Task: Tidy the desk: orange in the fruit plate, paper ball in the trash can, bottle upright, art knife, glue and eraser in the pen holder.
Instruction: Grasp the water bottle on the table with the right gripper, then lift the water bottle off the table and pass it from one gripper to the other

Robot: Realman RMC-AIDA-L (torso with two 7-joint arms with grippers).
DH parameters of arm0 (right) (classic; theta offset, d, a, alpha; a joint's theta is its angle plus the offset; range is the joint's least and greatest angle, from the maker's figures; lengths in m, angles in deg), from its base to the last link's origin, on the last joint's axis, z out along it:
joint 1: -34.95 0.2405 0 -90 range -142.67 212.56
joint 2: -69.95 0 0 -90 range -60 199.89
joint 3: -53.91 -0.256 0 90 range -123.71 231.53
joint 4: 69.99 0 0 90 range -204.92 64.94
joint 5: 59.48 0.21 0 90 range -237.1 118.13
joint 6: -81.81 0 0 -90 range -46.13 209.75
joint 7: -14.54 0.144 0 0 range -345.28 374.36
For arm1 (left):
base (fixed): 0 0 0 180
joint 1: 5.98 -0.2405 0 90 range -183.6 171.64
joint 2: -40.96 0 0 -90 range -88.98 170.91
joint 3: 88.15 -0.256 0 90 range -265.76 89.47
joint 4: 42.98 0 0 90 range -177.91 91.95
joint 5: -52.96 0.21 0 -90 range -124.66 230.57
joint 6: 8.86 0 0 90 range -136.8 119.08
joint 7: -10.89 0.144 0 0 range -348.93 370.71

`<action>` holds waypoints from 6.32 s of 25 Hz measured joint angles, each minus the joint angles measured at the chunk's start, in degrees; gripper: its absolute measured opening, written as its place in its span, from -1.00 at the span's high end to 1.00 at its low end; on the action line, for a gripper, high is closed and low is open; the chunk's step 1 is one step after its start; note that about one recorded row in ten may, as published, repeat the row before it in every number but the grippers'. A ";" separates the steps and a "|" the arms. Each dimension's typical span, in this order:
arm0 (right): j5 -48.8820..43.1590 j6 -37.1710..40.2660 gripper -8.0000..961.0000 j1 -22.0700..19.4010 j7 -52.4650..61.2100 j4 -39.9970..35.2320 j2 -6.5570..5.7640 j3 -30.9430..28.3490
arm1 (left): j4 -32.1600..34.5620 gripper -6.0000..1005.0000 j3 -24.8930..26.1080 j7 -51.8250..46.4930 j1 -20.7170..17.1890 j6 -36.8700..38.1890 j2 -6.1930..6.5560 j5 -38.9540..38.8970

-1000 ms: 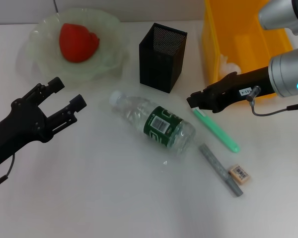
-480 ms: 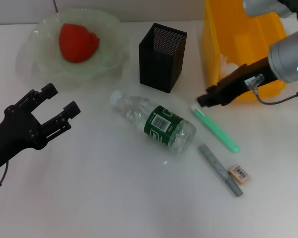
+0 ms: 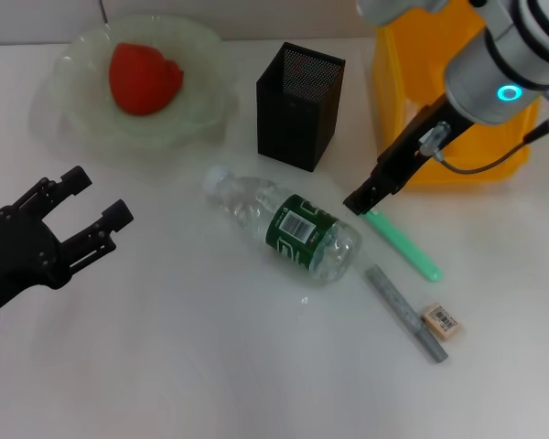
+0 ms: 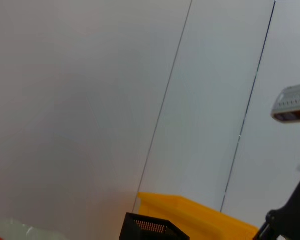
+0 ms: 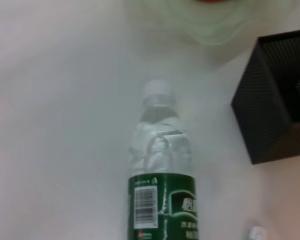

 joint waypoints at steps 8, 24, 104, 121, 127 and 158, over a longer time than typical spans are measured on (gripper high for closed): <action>1.53 -1.88 -0.65 4.82 2.30 4.13 0.21 1.47 | 0.08 -0.69 -0.03 0.54 0.02 0.00 0.26 1.49; 2.83 -7.55 -0.67 11.28 4.08 15.88 0.42 4.99 | 0.26 -0.69 -0.06 1.30 0.40 0.96 -0.39 1.58; 9.46 -26.16 -0.63 6.17 6.54 18.34 0.30 28.88 | -0.36 -0.70 -0.06 2.00 2.38 -0.43 -1.46 3.87; 4.31 -30.06 -0.59 -17.97 1.82 -11.67 0.21 21.89 | -0.32 -0.69 1.42 0.38 2.61 1.53 -1.46 2.80; 6.96 -34.44 -0.59 -28.12 -1.53 -19.23 0.22 20.62 | -0.43 -0.68 1.49 -1.91 3.12 3.53 -1.45 1.84; 51.75 -1.54 -0.59 -32.68 -58.54 16.87 -0.05 -13.40 | -2.43 -0.63 -1.60 -17.39 15.37 6.95 -1.28 3.02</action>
